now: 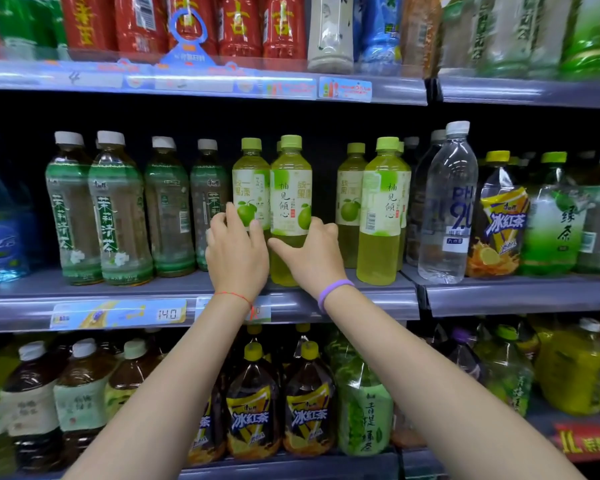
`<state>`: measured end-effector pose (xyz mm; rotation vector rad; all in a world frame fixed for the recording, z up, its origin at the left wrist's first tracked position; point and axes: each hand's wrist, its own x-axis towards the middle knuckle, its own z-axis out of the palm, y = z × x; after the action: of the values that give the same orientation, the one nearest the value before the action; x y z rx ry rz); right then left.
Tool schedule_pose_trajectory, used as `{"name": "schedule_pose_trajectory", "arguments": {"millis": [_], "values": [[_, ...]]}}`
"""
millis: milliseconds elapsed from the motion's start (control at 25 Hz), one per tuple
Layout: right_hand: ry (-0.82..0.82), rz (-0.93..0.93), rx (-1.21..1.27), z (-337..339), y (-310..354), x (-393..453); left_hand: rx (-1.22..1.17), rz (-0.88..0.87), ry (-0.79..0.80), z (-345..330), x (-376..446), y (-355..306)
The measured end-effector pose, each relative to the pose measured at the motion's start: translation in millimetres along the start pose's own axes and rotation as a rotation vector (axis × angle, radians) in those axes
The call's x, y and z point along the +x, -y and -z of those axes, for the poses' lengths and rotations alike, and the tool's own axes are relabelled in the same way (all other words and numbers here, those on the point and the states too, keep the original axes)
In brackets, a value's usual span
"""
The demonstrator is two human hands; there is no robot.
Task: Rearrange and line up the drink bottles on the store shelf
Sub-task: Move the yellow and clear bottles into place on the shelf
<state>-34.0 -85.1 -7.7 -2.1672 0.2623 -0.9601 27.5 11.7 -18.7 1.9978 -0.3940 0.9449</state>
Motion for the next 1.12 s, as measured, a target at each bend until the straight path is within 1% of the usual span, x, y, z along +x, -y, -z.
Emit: {"name": "schedule_pose_trajectory", "arguments": {"millis": [40, 80, 120, 160, 200, 240, 280, 320, 360, 440, 480, 520, 560, 640, 760, 880, 960, 1040, 1120], "values": [[0.012, 0.035, -0.026, 1.2, 0.0, -2.2, -0.028, -0.022, -0.062, 1.8, -3.5, -3.4], [-0.012, 0.093, -0.063, 5.3, 0.2, -5.2, -0.073, -0.065, -0.139, 3.1, -7.5, -9.4], [-0.091, 0.176, -0.121, 11.3, 0.7, -8.1, -0.127, -0.129, -0.206, 4.7, -10.6, -16.3], [-0.237, 0.275, -0.179, 20.1, 0.1, -9.3, -0.186, -0.216, -0.248, 5.7, -12.8, -24.6], [-0.414, 0.365, -0.226, 32.8, -2.7, -7.8, -0.245, -0.317, -0.256, 5.6, -15.2, -34.6], [-0.579, 0.414, -0.260, 45.5, -7.4, -4.0, -0.293, -0.409, -0.237, 5.4, -18.5, -44.2], [-0.700, 0.404, -0.277, 58.9, -14.6, 0.3, -0.322, -0.473, -0.194, 3.5, -23.5, -55.0], [-0.745, 0.345, -0.273, 69.6, -23.4, 4.3, -0.338, -0.501, -0.135, 0.8, -28.5, -64.2], [-0.709, 0.255, -0.234, 77.0, -32.7, 7.5, -0.353, -0.497, -0.058, -3.4, -33.5, -73.2], [-0.489, 0.063, -0.086, 86.1, -49.5, 11.7, -0.407, -0.399, 0.120, -19.0, -42.3, -92.1], [-0.375, -0.006, -0.020, 86.3, -56.1, 13.7, -0.449, -0.296, 0.202, -26.9, -42.4, -99.3], [-0.295, -0.053, 0.021, 86.7, -61.7, 15.7, -0.493, -0.169, 0.276, -34.8, -40.0, -106.2], [-0.251, -0.083, 0.049, 87.3, -67.0, 18.2, -0.537, -0.035, 0.334, -42.6, -35.4, -112.2], [-0.205, -0.138, 0.094, 89.7, -76.5, 26.0, -0.592, 0.179, 0.373, -58.3, -24.3, -119.0], [-0.125, -0.172, 0.142, 92.0, -86.0, 32.4, -0.652, 0.367, 0.383, -81.8, -9.4, -115.8], [-0.081, -0.153, 0.162, 94.5, -91.3, 34.6, -0.769, 0.486, 0.524, -99.1, 2.7, -105.2], [-0.062, -0.145, 0.187, 97.3, -92.5, 34.9, -0.783, 0.488, 0.632, -105.9, 5.8, -100.6], [-0.040, -0.138, 0.219, 100.5, -94.4, 35.7, -0.696, 0.453, 0.626, -111.2, 6.0, -97.8], [-0.005, -0.127, 0.245, 103.4, -96.2, 36.8, -0.524, 0.387, 0.533, -114.6, 6.4, -96.3]]}}
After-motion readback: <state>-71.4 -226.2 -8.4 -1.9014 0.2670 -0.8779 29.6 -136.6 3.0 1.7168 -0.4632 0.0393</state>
